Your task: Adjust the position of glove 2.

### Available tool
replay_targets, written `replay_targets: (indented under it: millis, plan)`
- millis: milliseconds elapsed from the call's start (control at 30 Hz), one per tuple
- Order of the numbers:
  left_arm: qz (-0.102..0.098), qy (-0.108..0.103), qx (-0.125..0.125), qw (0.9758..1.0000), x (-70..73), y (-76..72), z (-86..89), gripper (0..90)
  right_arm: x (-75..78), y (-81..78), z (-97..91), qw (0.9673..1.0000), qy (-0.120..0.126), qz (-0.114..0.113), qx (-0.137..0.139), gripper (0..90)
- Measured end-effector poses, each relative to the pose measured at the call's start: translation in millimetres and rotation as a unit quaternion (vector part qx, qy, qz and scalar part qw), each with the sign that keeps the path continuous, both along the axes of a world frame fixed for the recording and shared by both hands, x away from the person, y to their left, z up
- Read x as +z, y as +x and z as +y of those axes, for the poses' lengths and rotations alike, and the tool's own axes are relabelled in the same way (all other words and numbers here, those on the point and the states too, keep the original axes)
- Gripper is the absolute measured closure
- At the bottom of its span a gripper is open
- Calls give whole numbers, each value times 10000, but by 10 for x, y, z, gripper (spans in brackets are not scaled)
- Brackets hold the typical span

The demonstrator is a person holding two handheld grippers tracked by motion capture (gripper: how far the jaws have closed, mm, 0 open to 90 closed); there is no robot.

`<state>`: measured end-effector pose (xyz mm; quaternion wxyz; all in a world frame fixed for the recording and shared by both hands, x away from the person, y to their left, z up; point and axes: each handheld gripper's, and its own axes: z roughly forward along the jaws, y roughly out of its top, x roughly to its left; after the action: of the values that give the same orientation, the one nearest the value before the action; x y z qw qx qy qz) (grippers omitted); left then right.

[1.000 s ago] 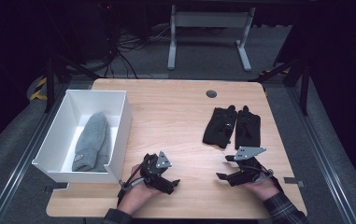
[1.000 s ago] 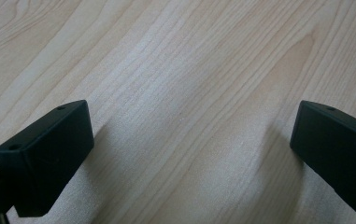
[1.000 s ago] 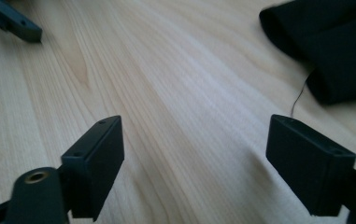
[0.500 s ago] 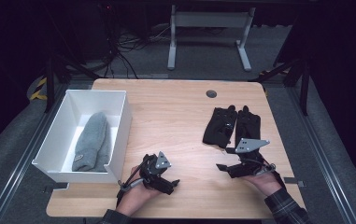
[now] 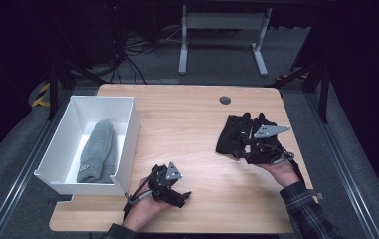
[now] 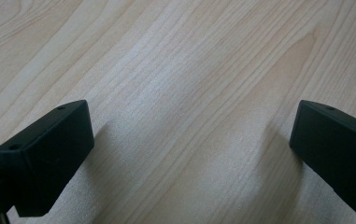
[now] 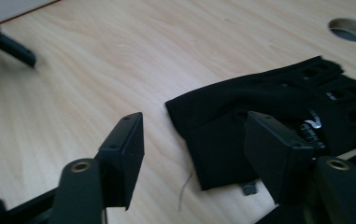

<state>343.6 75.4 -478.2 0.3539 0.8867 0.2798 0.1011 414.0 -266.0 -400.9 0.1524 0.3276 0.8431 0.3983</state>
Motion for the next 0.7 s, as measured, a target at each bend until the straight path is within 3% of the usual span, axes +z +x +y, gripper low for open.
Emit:
replay_targets:
  millis: [233, 467, 700]
  plan:
    - [-3, -11, 19, 10000, -2, -4, -1, 2, -4, 175, -154, 9993, -133, 9, -338, 556]
    - [-3, -9, 18, 10000, -2, -6, 0, 1, -123, 296, -435, 9964, -350, 78, -773, 853]
    - [-4, -11, 18, 10000, -2, -6, 0, 1, -284, 398, -552, 9939, -560, 230, -921, 900]
